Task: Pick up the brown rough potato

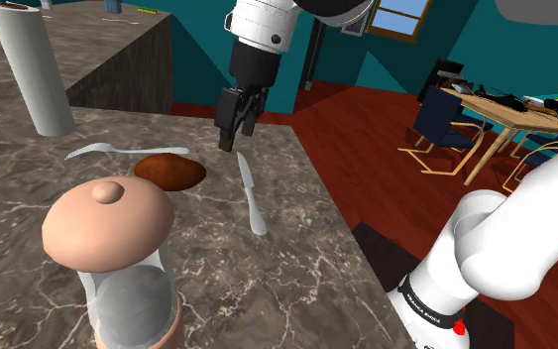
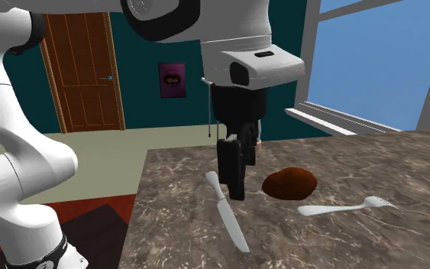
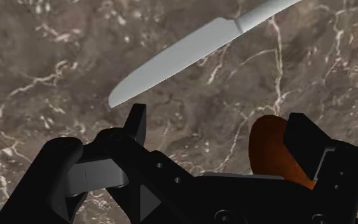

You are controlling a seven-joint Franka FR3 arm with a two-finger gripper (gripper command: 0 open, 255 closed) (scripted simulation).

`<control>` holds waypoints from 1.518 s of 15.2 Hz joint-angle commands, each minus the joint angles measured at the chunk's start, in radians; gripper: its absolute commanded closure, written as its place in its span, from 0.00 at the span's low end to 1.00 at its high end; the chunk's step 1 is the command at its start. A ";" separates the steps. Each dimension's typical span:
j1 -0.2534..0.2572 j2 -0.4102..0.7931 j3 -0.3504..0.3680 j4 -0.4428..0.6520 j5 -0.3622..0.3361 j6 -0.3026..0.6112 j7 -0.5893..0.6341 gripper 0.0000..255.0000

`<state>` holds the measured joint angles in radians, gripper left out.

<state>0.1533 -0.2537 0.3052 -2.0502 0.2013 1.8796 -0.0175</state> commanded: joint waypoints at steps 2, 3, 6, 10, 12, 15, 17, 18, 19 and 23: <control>0.021 0.089 0.038 0.080 -0.007 0.031 0.024 0.00; 0.028 0.118 0.049 0.106 -0.011 0.040 0.031 0.00; 0.050 0.207 0.080 0.191 -0.031 0.064 0.053 0.00; 0.068 0.268 0.099 0.225 -0.049 0.101 0.066 0.00; 0.069 0.271 0.099 0.201 -0.048 0.128 0.063 0.00; 0.070 0.276 0.100 0.167 -0.048 0.167 0.058 0.00; 0.070 0.277 0.100 0.161 -0.048 0.174 0.058 0.00; 0.070 0.277 0.100 0.161 -0.048 0.174 0.058 0.00; 0.070 0.278 0.100 0.160 -0.048 0.175 0.058 1.00; 0.070 0.278 0.101 0.160 -0.048 0.175 0.058 1.00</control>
<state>0.2233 0.0234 0.4060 -1.8891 0.1535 2.0555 0.0406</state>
